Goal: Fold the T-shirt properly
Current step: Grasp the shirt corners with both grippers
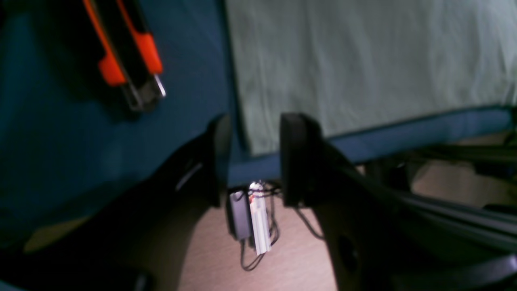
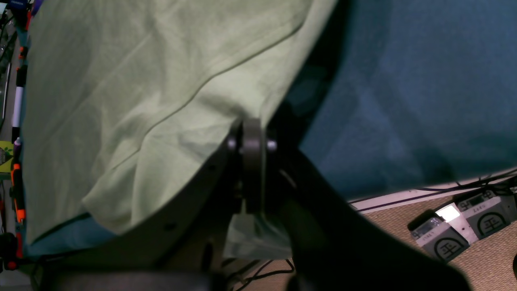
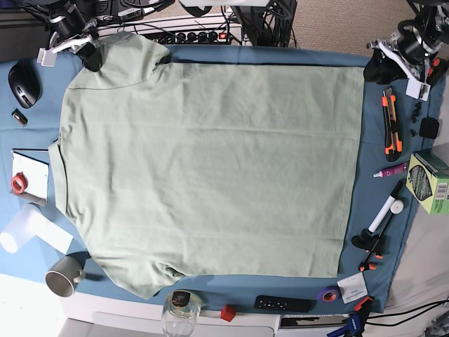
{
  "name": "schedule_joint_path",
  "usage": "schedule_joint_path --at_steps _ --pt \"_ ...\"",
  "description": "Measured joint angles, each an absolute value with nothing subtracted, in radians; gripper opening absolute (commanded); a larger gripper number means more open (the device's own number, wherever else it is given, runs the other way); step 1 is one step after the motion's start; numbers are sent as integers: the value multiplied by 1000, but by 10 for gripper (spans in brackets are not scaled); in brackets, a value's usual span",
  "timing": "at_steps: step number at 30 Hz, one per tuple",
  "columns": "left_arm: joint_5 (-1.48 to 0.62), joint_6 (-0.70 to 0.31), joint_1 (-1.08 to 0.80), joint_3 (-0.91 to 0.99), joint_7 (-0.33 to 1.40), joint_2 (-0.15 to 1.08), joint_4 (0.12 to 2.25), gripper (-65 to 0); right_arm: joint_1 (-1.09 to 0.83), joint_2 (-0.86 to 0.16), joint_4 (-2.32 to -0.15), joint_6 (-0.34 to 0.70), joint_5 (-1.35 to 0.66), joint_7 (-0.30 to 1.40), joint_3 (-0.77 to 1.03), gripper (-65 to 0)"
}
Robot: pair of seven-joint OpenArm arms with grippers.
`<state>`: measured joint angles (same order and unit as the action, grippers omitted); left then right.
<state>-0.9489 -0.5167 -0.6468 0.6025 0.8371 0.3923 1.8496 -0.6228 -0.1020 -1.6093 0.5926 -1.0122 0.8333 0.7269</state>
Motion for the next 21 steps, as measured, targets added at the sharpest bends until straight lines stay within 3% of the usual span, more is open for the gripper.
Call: schedule_joint_path --at_steps 6,13,21 --pt "-887 -434 -612 603 826 391 1786 -335 -623 -102 -1609 593 -1014 834 727 -650" --pt "-999 -480 -561 610 813 393 1639 -334 -622 -102 -1609 592 -1015 837 726 -650" --pt "-1064 -500 -556 553 842 400 1631 -334 -621 -102 -1609 592 -1015 838 726 -650"
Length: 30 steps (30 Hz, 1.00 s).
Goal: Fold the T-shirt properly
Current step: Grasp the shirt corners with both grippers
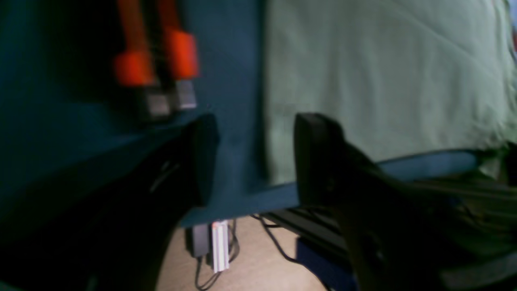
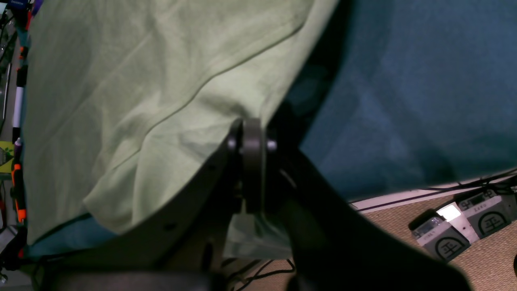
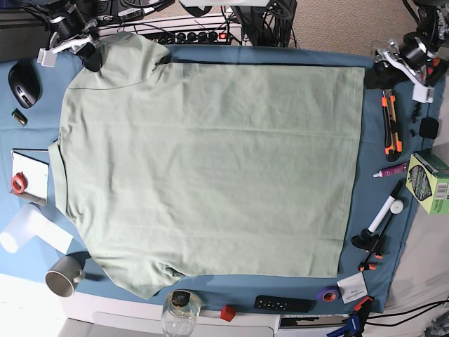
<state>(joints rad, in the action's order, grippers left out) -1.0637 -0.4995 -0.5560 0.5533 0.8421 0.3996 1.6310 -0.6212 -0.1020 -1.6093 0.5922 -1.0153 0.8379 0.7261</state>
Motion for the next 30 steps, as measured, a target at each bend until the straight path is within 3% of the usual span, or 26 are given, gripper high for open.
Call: schedule_joint_path --at_steps 10,21,30 --pt "-1082 -522 -551 453 834 399 1638 -354 -621 -102 -1609 592 -1015 838 726 -650" --pt "-1052 -513 -554 448 818 395 1634 -646 -624 -102 -1605 584 -1071 837 726 -650" --pt "-1052 -513 -554 448 818 393 1632 -650 -624 -102 -1604 626 -1082 869 725 -650"
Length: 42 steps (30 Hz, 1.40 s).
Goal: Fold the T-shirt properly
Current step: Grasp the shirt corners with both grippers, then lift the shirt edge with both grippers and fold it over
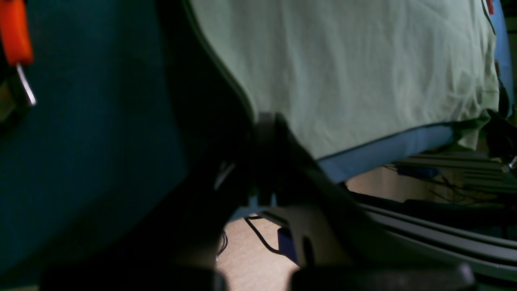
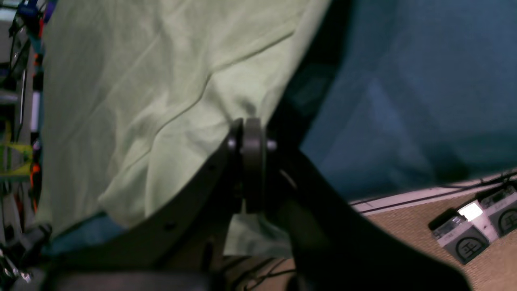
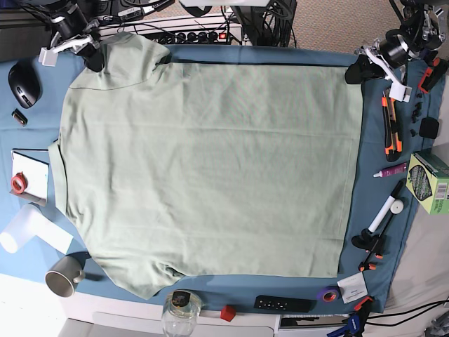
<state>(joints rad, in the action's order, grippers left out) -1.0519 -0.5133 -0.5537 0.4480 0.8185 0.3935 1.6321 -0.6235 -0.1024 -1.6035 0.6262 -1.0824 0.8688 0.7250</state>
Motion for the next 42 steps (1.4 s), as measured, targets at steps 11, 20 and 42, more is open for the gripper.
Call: schedule_joint_path --at_steps 11,20,42 --pt "-1031 -505 -617 446 849 393 1713 -650 -711 -132 -1690 632 -1058 919 732 -650" --pt "-1011 -497 -699 443 888 394 1779 -650 -778 -172 -1762 633 -1046 919 817 -650" --pt "-1007 -495 -851 442 891 393 1854 -650 -926 -166 -1763 633 -1049 936 820 -650"
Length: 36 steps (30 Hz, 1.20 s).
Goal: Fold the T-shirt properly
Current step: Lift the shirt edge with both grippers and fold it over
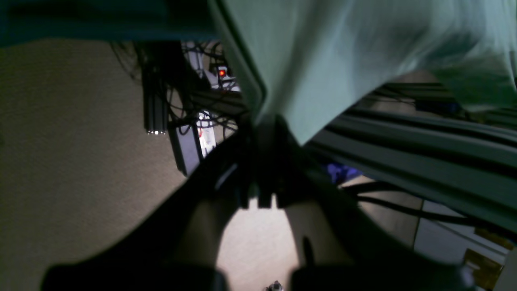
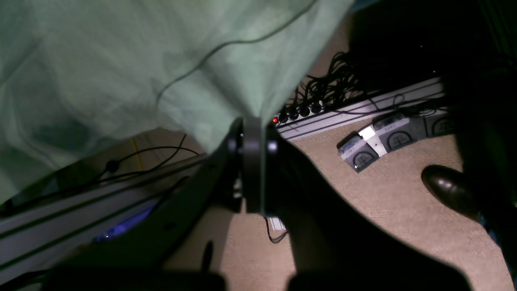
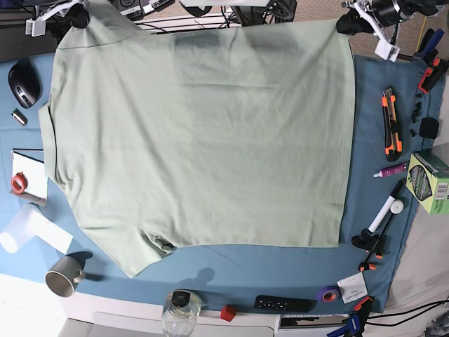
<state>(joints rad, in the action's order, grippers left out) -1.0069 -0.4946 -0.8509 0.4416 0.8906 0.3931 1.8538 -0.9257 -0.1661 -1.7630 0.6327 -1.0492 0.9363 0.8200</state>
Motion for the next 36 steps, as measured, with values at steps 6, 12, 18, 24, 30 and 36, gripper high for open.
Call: schedule_joint_path --at_steps 6,12,18,24,30,36 --pt "-1008 -495 -870 442 897 375 1854 -650 -968 -166 -1763 633 -1073 943 820 -650" --pt "-1015 -510 -887 442 905 350 1854 -650 -992 -167 -1763 632 -1074 947 820 -650" --pt "-1035 -533 -891 442 909 349 1854 -650 -992 -167 -1763 630 -1074 950 820 -650" --pt "-1034 -544 -891 442 909 350 1854 -650 -992 -166 -1763 630 -1077 950 830 -650" --pt "-1113 -591 -886 521 933 350 1854 -650 -990 -166 -1763 641 -1210 996 888 -650" --pt "-1204 -648 -883 571 953 366 1855 -650 -961 -164 -1781 677 -1266 1016 903 -650"
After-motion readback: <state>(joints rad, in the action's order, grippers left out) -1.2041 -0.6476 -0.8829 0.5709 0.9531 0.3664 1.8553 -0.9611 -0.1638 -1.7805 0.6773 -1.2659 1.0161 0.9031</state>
